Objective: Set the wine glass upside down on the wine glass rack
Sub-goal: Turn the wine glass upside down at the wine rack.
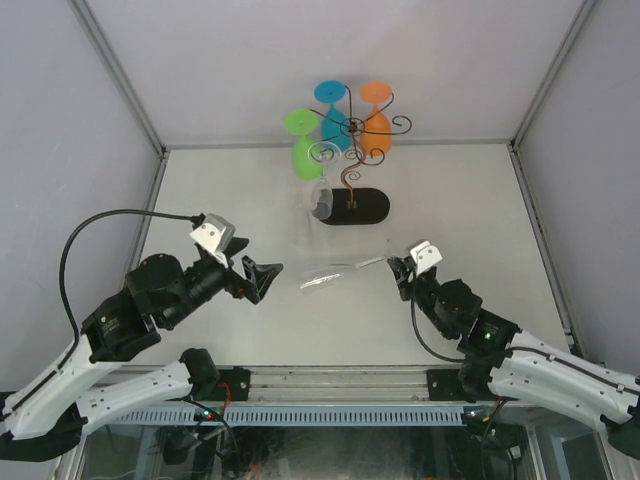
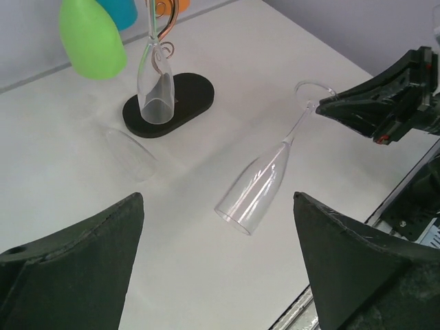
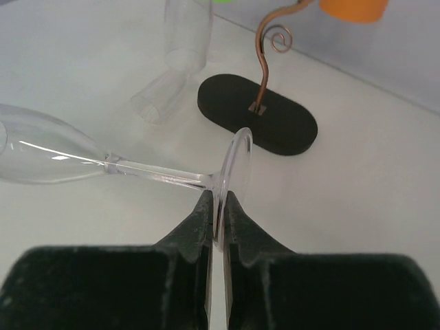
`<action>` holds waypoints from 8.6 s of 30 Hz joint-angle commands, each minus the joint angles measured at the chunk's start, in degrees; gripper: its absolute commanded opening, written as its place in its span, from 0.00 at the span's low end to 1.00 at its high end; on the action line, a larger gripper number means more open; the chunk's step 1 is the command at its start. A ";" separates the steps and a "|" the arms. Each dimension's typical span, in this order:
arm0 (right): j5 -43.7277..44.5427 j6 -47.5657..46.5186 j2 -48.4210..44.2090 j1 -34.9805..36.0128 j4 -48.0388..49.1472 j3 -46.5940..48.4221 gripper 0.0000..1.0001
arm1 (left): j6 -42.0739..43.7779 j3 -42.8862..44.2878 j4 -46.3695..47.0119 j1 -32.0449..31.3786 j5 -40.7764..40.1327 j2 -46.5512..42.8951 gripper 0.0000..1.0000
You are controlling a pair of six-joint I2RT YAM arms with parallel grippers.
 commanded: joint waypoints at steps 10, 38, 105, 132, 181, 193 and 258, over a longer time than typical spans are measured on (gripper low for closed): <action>-15.96 -39.37 0.04 8.07 -2.76 9.86 0.00 | 23.89 -4.72 7.12 -0.15 10.51 -1.25 0.93; -36.37 -52.12 11.93 13.06 -14.51 24.92 0.00 | 66.04 -7.72 10.96 -7.94 29.57 8.13 0.79; -10.08 -5.06 1.05 18.28 -19.56 25.11 0.79 | 63.57 -14.32 24.82 -7.31 19.12 4.85 0.00; -25.75 12.37 17.69 7.04 3.86 17.55 0.53 | 60.27 -15.10 27.70 -4.58 24.75 2.97 0.00; -20.44 0.56 5.47 -10.54 9.04 12.13 0.00 | -2.18 -2.95 -0.87 9.18 -0.52 8.76 1.00; -34.77 1.72 10.21 -28.99 22.30 12.03 0.00 | -10.76 -2.03 -8.30 9.21 0.72 15.84 1.00; -69.27 4.79 67.19 -52.67 37.72 52.41 0.00 | -2.35 -14.00 -5.61 9.25 -14.93 -3.35 1.00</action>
